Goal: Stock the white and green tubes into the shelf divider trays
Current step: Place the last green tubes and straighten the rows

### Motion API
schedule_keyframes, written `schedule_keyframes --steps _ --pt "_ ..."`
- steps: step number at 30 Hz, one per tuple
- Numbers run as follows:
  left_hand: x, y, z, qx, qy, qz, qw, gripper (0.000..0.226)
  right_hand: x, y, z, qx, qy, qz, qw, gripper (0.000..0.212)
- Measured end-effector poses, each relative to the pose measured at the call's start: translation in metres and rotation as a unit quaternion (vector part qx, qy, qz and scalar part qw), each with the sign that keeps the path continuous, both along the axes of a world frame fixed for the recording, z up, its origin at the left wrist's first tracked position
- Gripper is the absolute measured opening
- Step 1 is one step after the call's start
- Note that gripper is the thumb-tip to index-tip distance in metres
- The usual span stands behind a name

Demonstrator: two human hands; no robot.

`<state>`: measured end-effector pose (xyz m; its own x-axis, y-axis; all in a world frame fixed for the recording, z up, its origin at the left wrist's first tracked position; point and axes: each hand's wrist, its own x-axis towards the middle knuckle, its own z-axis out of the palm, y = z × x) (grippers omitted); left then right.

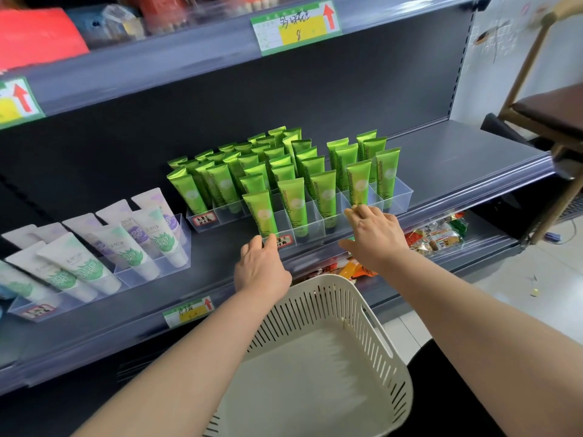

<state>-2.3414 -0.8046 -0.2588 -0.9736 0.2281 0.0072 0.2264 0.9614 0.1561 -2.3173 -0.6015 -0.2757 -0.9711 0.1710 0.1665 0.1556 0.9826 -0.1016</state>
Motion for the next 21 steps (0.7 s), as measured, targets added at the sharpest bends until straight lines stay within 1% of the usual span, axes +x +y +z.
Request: schedule_keyframes --steps 9,21 --pt "-0.007 0.029 -0.001 0.001 -0.001 -0.020 1.000 0.070 -0.004 0.029 -0.001 -0.002 0.007 -0.023 1.000 0.070" --pt "-0.015 0.069 -0.005 0.000 0.014 -0.047 0.999 0.069 -0.006 0.070 -0.003 -0.004 0.014 -0.044 0.999 0.077"
